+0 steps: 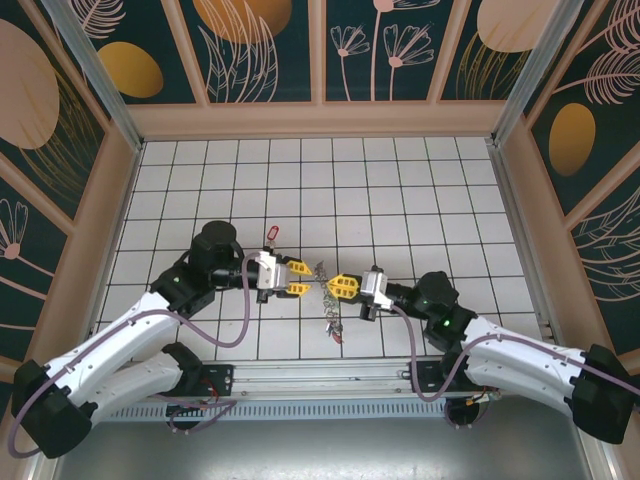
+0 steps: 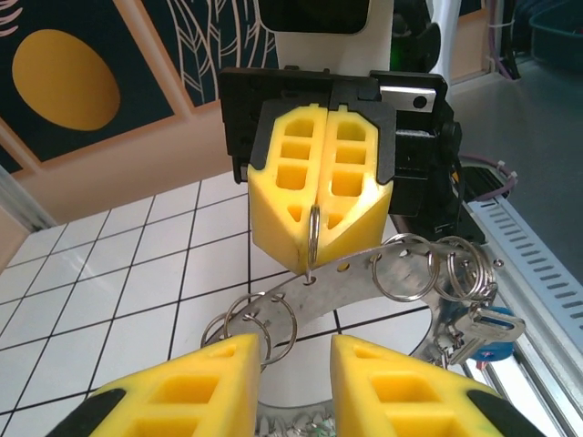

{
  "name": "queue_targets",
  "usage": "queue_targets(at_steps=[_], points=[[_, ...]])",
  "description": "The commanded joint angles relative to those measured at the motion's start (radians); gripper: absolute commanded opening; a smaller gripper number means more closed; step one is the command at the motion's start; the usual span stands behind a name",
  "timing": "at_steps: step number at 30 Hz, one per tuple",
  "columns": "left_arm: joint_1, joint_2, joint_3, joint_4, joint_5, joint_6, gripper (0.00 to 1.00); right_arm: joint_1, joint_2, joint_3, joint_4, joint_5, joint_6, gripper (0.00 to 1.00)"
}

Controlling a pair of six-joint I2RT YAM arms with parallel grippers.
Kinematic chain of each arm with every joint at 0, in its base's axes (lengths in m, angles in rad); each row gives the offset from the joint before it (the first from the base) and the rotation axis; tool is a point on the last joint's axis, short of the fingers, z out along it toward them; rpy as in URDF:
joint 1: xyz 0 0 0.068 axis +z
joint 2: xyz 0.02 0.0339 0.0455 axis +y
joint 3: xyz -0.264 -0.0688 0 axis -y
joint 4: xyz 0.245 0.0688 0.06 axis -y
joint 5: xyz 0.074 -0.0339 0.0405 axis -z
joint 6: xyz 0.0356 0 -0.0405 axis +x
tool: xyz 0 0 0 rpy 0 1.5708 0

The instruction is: Put the keys on the keyring

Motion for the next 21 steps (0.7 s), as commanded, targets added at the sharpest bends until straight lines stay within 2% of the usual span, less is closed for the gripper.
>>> queue_targets(at_steps=[1,8,21], points=[[-0.003,0.028,-0.001,0.050,0.062,-0.029,0.27,-0.005,0.018,-0.008,0.161,-0.044,0.058,0.00],[-0.002,0.049,-0.005,0.103,0.122,-0.041,0.24,0.007,0.064,-0.002,0.202,-0.057,0.066,0.00],[-0.002,0.057,-0.025,0.129,0.139,-0.056,0.22,0.028,0.151,0.019,0.276,-0.050,0.063,0.00]])
